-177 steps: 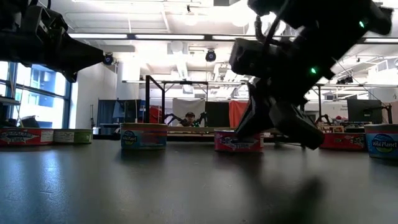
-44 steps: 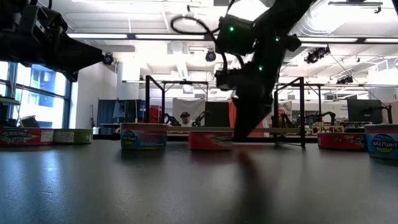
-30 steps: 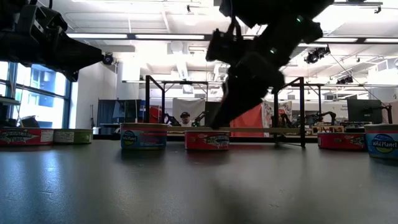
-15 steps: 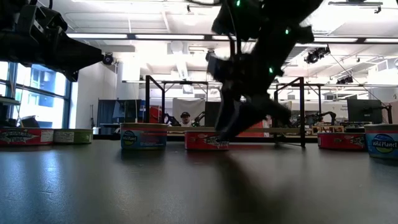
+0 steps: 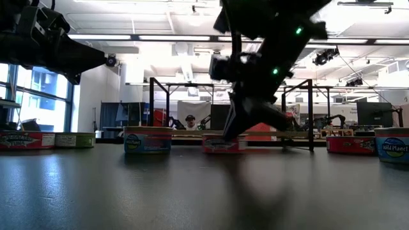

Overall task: Stack canned seafood by type on shelf
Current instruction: Put the red tuna can on the shelf

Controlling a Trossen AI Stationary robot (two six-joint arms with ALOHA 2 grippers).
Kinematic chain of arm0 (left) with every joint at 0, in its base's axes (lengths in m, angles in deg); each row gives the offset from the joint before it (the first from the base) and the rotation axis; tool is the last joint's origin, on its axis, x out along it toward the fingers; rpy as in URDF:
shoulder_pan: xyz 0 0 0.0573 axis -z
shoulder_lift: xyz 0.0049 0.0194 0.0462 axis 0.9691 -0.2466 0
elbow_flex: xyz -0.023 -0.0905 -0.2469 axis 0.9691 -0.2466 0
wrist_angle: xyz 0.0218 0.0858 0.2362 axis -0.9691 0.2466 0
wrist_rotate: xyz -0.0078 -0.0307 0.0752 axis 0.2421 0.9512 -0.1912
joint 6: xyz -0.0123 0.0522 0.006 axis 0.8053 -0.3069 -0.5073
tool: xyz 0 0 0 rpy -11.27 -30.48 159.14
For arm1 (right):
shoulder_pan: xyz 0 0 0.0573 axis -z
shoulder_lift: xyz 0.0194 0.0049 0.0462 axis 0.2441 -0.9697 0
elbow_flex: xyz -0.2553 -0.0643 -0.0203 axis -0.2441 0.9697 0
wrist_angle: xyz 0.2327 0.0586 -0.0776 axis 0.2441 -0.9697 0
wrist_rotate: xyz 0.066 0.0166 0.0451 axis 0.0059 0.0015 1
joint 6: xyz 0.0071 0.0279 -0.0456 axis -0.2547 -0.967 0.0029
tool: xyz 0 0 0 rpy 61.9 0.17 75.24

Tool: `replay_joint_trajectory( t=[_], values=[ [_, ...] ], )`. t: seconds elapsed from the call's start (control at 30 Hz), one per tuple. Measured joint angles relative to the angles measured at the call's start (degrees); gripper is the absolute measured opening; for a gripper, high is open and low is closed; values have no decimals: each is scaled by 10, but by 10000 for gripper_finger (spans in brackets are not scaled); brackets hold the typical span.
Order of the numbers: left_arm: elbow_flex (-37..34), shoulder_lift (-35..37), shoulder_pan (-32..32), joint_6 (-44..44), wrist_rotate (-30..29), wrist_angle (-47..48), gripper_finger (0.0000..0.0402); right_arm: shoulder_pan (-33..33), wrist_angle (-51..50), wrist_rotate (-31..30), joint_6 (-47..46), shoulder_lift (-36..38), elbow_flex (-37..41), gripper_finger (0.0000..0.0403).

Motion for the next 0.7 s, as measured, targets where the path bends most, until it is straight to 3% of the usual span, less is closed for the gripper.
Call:
replay_joint_trajectory(
  t=[0.2,0.57,0.7],
  values=[
    [0,-9,0,0,0,0,76,-39,-80,26,-123,-8,-40,1],
    [0,-35,0,-1,0,0,76,-54,-64,5,-132,-1,-49,3],
    [0,-42,0,-1,0,0,76,-54,-60,23,-128,5,-49,19]
  ],
)
